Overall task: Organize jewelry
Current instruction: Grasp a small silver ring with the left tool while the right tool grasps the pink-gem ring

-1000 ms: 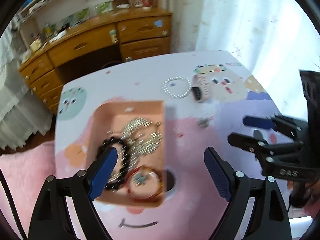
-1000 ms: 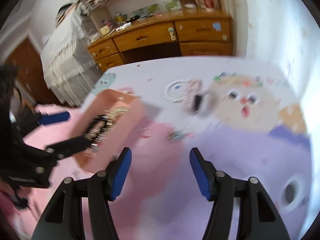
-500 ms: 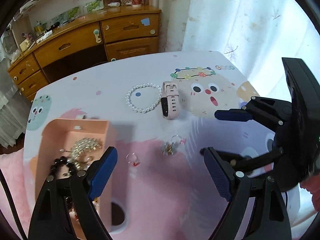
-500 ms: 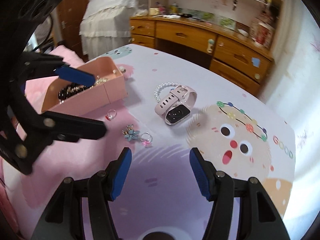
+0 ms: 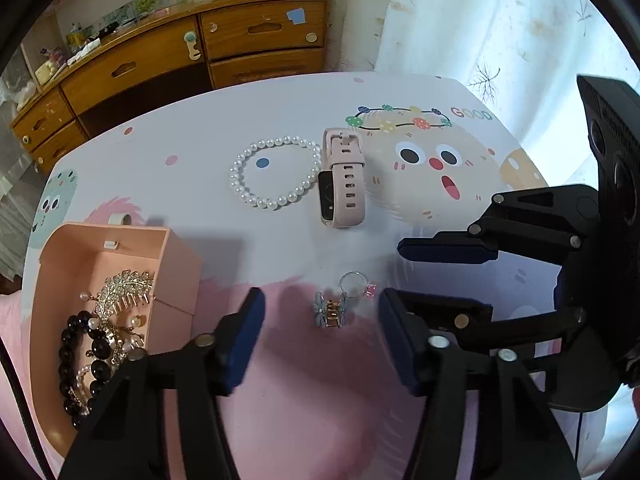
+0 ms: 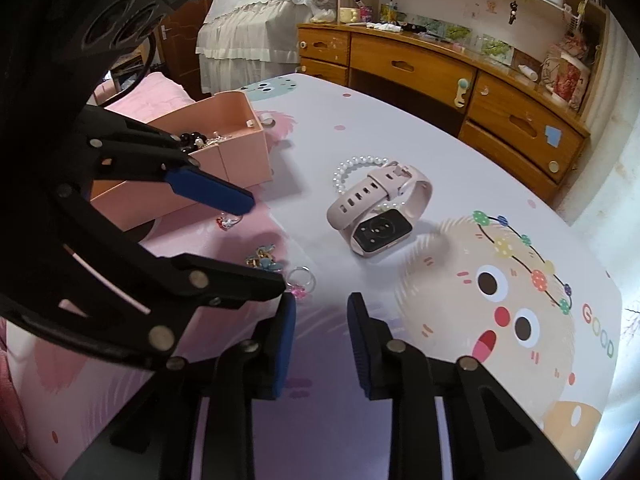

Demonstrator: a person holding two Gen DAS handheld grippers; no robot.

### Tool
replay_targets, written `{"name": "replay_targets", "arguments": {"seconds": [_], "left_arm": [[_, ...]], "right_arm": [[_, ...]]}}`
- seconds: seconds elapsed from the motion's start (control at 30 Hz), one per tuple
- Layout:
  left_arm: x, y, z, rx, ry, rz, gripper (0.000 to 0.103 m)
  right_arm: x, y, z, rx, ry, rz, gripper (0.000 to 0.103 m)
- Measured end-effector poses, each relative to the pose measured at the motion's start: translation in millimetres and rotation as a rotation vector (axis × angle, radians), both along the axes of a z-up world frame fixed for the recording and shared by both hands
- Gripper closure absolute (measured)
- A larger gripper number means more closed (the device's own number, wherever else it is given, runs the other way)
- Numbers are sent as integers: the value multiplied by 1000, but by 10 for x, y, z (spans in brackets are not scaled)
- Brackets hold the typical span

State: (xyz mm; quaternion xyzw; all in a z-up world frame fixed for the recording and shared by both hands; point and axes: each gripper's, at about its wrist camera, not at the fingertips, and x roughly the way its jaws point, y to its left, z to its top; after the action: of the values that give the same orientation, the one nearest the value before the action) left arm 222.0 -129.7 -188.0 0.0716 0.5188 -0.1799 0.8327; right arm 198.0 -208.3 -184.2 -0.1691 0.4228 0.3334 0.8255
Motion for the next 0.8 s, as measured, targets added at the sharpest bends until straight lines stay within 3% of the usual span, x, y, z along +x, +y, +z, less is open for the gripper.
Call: {"name": "replay_targets", "arguments": {"seconds": [0.03,0.2,0.3,0.63,0.8], "left_arm": [[2,-5,-15,2,5,-6,63],[-4,-11,-70,21,-3,-8,74],[-7,50,-68,-6,-7,12,91],[-45,238,33,-38,-15,70,91],[-96,315,126,-41,-38,94,91]], "right_arm": [[2,8,0,4,4,5,77],[-2,84,7,20,18,29,77],[19,130,-25,12,32,37,77],[42,175,-56,-8,37,16,92],[38,213,-30,-20,43,22,93]]}}
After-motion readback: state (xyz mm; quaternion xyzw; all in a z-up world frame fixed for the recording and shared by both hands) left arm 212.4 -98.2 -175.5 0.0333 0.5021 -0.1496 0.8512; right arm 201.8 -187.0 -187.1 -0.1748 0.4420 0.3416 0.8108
